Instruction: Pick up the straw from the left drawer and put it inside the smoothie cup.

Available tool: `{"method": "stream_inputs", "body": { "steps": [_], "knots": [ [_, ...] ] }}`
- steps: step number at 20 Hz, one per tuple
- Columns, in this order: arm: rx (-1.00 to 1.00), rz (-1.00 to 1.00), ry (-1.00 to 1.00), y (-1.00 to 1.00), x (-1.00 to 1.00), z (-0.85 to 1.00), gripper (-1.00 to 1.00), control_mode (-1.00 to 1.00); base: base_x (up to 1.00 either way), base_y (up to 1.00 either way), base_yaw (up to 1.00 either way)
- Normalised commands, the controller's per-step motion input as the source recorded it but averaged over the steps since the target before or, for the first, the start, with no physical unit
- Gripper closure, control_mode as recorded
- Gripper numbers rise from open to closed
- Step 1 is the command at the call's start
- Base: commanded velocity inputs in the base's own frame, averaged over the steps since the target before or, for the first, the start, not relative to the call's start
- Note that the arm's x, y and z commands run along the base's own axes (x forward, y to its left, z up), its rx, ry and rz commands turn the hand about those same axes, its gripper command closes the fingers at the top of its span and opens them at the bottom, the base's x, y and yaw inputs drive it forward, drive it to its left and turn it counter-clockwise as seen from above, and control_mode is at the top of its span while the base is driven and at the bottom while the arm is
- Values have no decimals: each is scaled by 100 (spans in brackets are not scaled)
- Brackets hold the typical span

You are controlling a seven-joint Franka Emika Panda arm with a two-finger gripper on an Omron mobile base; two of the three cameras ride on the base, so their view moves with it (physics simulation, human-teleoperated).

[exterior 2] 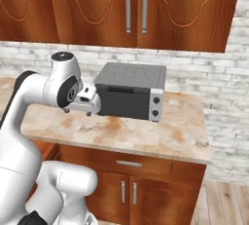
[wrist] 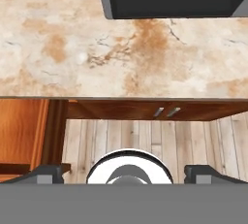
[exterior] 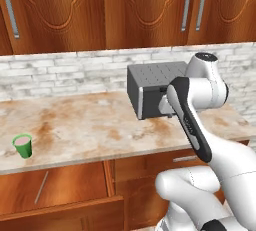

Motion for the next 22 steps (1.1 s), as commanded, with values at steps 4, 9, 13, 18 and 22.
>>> {"method": "stream_inputs", "body": {
  "steps": [4, 9, 13, 18, 22],
  "knots": [
    [0, 0, 0, 0, 0, 0, -100, 100, -76, 0, 0],
    [0, 0, 0, 0, 0, 0, -100, 100, -88, 3, 0],
    [0, 0, 0, 0, 0, 0, -100, 100, -49, 37, 0],
    [0, 0, 0, 0, 0, 0, -100, 100, -9, 76, 0],
    [0, 0, 0, 0, 0, 0, -100, 100, 0, 93, 0]
  ]
}}
